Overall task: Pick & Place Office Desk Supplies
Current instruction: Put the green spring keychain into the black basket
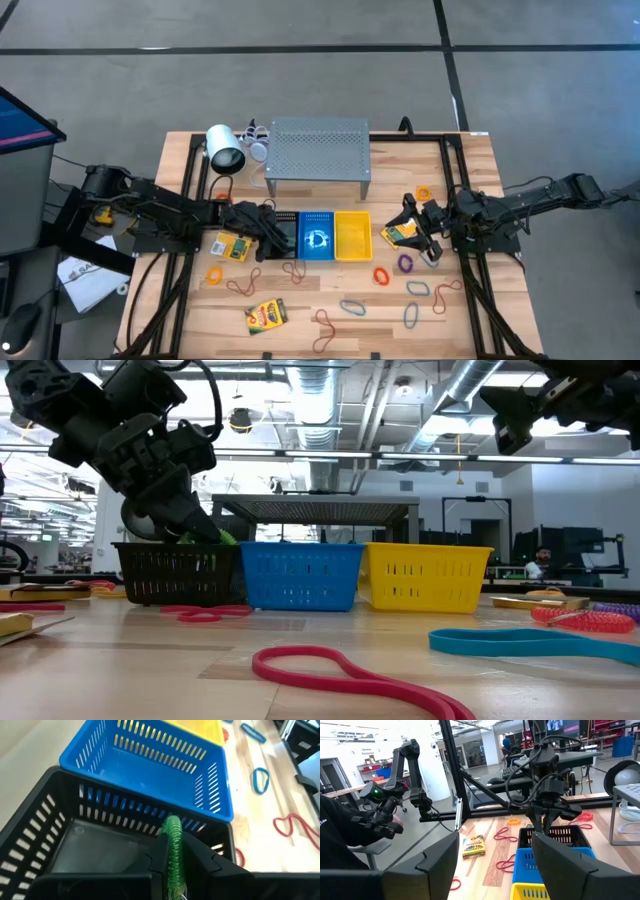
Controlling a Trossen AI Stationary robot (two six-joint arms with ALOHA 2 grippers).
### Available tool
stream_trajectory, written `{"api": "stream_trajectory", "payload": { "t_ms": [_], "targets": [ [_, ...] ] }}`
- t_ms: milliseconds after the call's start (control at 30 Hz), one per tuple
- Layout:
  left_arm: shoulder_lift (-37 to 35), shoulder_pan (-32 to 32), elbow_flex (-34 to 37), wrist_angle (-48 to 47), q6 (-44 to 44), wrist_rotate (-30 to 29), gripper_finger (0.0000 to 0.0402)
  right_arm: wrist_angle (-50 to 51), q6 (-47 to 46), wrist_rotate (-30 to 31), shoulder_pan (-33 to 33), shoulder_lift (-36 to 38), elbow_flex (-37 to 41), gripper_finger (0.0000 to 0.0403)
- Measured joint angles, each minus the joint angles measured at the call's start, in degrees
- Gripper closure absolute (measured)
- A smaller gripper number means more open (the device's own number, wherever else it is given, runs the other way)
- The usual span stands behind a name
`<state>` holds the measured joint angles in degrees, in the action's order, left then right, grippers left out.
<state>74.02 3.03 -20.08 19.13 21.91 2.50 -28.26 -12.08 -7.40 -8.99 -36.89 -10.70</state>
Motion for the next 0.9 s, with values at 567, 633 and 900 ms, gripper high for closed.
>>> {"api": "stream_trajectory", "payload": {
  "t_ms": [567,633,900],
  "targets": [
    [0.0,0.0,-0.2,-1.6,1.1,0.8,0.037,-4.2,0.0,0.0,0.0,-7.9,0.0,0.0159],
    [0.0,0.0,-0.2,-1.6,1.1,0.8,0.0369,-5.0,0.0,0.0,0.0,-9.0,0.0,0.0159],
    [0.0,0.0,-0.2,-1.6,1.5,0.8,0.0361,-7.9,0.0,0.0,0.0,-12.0,0.0,0.0159]
  ]
}}
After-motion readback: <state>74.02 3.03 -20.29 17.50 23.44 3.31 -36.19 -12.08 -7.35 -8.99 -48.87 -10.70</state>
